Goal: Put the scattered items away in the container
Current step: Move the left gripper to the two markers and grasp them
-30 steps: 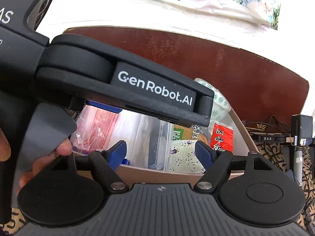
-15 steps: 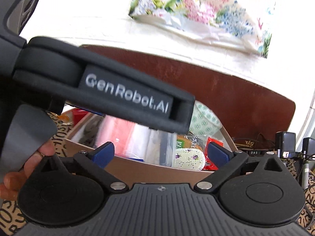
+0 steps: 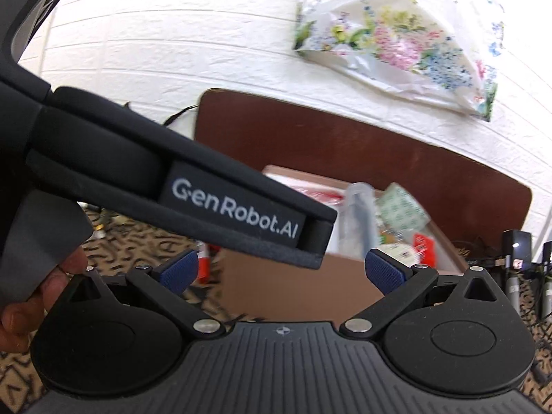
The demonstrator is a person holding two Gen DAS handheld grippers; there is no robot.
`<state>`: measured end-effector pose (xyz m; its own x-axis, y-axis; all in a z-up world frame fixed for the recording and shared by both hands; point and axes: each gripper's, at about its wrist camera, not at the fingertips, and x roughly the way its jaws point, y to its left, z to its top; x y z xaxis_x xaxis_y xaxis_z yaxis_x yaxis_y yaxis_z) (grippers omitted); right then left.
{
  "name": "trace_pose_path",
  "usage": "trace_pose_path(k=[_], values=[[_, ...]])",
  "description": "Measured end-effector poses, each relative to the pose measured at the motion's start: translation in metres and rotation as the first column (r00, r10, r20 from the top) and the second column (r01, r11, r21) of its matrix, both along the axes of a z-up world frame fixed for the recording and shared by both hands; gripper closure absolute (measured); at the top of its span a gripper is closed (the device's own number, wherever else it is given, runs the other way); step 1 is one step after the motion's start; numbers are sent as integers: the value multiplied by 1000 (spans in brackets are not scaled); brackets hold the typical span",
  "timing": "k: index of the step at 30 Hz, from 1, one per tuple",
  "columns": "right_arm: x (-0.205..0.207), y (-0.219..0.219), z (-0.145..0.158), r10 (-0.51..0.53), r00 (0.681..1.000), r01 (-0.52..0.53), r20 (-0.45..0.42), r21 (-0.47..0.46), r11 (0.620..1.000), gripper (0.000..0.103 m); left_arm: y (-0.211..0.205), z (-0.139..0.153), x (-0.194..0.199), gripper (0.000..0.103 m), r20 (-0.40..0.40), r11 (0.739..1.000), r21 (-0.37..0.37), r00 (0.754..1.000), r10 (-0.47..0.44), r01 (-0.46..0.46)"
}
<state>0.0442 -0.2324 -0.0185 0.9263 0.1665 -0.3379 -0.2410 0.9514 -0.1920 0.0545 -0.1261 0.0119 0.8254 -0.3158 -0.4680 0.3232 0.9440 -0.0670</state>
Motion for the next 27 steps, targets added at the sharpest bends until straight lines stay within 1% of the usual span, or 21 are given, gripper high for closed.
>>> trace_pose_path(k=[5, 10, 14, 16, 19, 21, 24, 27], values=[[-15, 22, -10, 46, 998, -46, -40, 8, 999, 0, 28, -11, -21, 0, -18, 999, -8, 998, 54, -54], [-35, 49, -24, 108, 991, -108, -80, 8, 994, 0, 65, -25, -43, 0, -62, 991, -48, 991, 121, -124], [-44, 73, -35, 142, 984, -142, -104, 3, 990, 0, 94, -35, -51, 0, -96, 983, -77, 982, 161, -168], [-44, 80, -36, 154, 982, -153, -109, 20, 988, 0, 106, -41, -50, 0, -127, 979, -104, 979, 162, -175], [-39, 85, -37, 173, 976, -165, -135, 70, 984, 0, 119, -52, -43, 0, -167, 973, -130, 972, 166, -188], [-32, 88, -40, 165, 974, -155, -157, 72, 985, 0, 128, -59, -37, 0, -183, 966, -149, 966, 182, -210], [-19, 93, -49, 155, 966, -144, -207, 65, 987, 1, 146, -71, -25, 0, -219, 945, -194, 950, 220, -264], [-7, 95, -59, 153, 957, -139, -248, 71, 988, 1, 164, -79, -13, 0, -258, 922, -246, 937, 236, -300]])
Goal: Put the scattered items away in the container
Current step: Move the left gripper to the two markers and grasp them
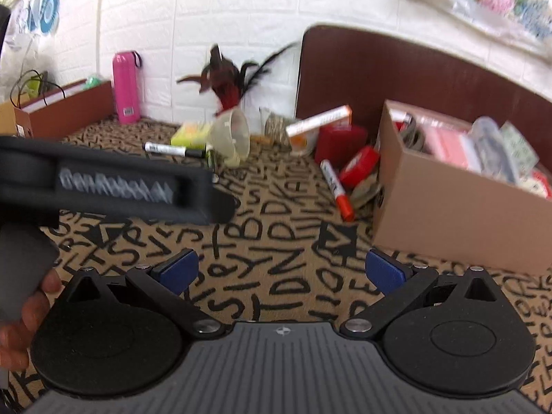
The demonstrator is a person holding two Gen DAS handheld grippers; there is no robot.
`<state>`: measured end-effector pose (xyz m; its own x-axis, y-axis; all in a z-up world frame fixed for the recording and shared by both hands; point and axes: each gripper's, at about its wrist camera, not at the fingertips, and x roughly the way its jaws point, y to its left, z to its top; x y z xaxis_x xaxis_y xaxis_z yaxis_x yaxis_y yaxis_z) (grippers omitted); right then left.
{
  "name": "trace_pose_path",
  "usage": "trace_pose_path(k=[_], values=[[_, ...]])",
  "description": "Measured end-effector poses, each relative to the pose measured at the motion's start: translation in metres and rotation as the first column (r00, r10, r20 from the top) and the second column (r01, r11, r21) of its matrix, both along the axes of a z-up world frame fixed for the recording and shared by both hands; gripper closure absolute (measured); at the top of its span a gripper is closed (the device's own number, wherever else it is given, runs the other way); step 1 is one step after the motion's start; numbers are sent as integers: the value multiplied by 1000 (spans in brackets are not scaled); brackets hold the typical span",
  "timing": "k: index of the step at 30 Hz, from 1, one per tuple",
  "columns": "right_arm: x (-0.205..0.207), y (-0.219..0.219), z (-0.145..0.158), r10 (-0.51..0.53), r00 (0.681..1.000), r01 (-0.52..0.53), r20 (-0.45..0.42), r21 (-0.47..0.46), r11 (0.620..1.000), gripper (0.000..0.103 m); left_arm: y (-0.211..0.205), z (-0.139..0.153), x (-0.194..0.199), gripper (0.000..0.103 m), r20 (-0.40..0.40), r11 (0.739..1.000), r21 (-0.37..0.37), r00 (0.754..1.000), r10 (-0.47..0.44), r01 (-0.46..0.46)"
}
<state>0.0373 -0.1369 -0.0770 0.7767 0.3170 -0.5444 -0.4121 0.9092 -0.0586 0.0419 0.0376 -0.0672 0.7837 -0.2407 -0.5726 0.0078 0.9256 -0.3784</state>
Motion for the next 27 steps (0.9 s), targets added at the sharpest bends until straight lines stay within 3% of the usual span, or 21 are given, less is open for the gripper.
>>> trace_pose_path(k=[18, 23, 27], values=[[83, 80, -21, 133, 989, -133, -59, 11, 991, 1, 97, -4, 92, 4, -11, 989, 8, 989, 145, -144], [106, 103, -23, 159, 985, -158, -63, 15, 987, 1, 129, -2, 129, 4, -12, 974, 29, 974, 226, -226], [124, 120, -26, 176, 982, -176, -69, 7, 984, 1, 148, -2, 158, 7, -20, 975, 51, 976, 216, -215]])
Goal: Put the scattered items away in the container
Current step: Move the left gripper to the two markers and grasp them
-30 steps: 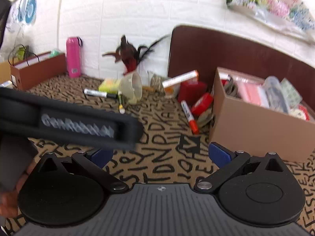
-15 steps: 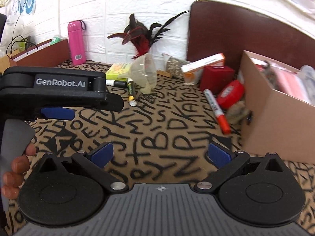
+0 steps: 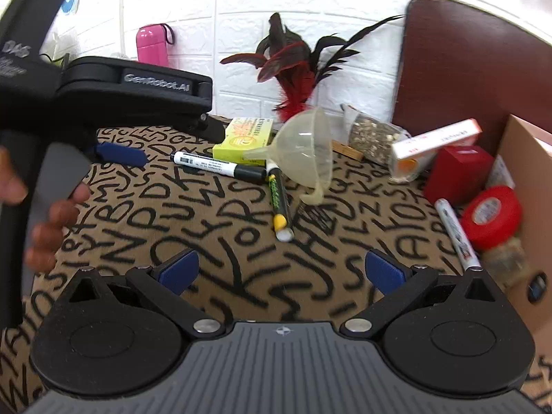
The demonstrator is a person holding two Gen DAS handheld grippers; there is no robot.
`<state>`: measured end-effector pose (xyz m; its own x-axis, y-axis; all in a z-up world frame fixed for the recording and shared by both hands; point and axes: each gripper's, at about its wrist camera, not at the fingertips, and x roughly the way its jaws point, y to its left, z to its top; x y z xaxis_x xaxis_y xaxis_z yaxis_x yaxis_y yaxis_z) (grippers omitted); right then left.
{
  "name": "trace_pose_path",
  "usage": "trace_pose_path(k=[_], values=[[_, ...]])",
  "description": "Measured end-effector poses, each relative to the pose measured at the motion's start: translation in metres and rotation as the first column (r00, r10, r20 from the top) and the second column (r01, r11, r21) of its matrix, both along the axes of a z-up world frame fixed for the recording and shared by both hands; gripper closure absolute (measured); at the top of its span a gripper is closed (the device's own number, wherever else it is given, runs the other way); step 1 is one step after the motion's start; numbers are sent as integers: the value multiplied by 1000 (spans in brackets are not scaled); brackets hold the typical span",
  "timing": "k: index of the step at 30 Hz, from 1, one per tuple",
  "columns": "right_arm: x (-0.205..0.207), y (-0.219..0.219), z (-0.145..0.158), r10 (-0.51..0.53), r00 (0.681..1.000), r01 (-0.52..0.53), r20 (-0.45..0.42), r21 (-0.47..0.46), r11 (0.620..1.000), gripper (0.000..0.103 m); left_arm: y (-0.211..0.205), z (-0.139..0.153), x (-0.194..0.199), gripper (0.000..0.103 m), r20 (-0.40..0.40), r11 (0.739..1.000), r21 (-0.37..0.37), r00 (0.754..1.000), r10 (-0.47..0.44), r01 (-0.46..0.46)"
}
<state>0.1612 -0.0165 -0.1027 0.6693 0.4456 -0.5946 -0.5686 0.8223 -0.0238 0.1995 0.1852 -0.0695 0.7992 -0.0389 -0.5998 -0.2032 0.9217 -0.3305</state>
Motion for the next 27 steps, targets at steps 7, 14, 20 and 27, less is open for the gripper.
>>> trace_pose_path(k=[7, 14, 20, 27], values=[[26, 20, -8, 15, 1000, -15, -1, -13, 1000, 7, 13, -6, 35, 7, 0, 997, 29, 998, -68, 68], [47, 28, -16, -3, 1000, 2, -30, -27, 1000, 22, 14, -43, 60, 13, -102, 982, 28, 978, -181, 185], [61, 30, -22, -31, 997, 31, -72, -10, 999, 44, -5, -45, 44, 19, -121, 956, 142, 963, -242, 258], [58, 33, -19, -14, 995, 13, -102, -8, 1000, 84, -6, -43, 31, 70, -139, 950, 154, 958, -251, 271]])
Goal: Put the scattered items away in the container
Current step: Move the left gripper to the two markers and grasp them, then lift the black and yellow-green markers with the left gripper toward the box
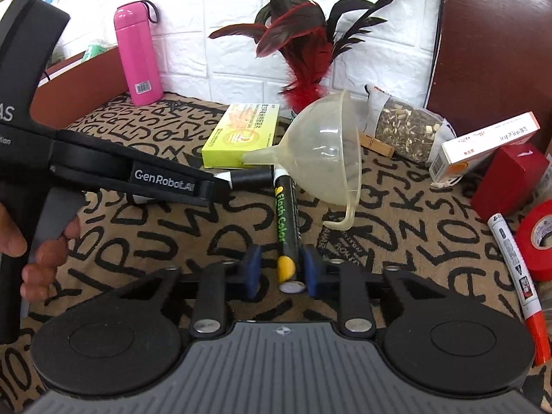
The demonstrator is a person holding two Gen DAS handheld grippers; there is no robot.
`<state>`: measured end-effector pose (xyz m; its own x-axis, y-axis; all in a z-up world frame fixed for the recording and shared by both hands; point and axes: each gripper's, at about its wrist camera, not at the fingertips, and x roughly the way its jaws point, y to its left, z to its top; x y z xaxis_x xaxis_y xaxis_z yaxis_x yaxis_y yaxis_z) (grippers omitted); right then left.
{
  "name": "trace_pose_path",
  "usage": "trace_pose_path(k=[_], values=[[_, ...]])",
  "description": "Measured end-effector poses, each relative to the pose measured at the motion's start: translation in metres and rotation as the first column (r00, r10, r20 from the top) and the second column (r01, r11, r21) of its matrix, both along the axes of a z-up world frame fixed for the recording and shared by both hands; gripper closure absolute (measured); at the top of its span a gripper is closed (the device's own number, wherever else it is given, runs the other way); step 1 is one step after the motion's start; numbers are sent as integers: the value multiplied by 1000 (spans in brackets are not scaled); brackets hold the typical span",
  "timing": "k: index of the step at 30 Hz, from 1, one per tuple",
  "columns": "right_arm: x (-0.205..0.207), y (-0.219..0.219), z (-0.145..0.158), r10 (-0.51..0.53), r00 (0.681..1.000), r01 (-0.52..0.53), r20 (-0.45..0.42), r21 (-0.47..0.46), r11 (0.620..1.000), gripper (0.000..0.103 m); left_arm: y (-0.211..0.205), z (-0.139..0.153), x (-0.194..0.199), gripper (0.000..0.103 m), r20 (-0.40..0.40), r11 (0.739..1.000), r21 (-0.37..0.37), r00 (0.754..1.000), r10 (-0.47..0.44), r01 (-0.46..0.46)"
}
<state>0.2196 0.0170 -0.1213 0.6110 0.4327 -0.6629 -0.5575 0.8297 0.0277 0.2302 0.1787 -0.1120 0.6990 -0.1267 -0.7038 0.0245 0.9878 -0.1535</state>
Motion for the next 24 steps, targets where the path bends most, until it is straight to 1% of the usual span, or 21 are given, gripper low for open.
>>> trace_pose_path(k=[2, 5, 9, 17, 21, 24], values=[[-2, -2, 1, -5, 1000, 5, -15, 6, 1000, 85, -4, -1, -9, 83, 0, 1000, -16, 1000, -12, 12], [-10, -6, 1, -4, 1000, 4, -26, 9, 1000, 85, -7, -3, -21, 92, -7, 997, -76, 1000, -19, 19], [-25, -12, 1, -1, 999, 1, -37, 10, 1000, 85, -16, -6, -40, 92, -15, 991, -132, 1000, -26, 24], [-56, -37, 0, -17, 997, 20, -73, 32, 999, 85, -46, -7, -89, 92, -30, 983, -180, 999, -40, 34], [-82, -54, 0, -12, 996, 15, -85, 34, 999, 84, -61, -9, -119, 92, -40, 972, -234, 999, -36, 26], [-106, -72, 0, -7, 996, 10, -87, 36, 999, 84, -78, -10, -143, 92, -40, 968, -250, 998, -44, 33]])
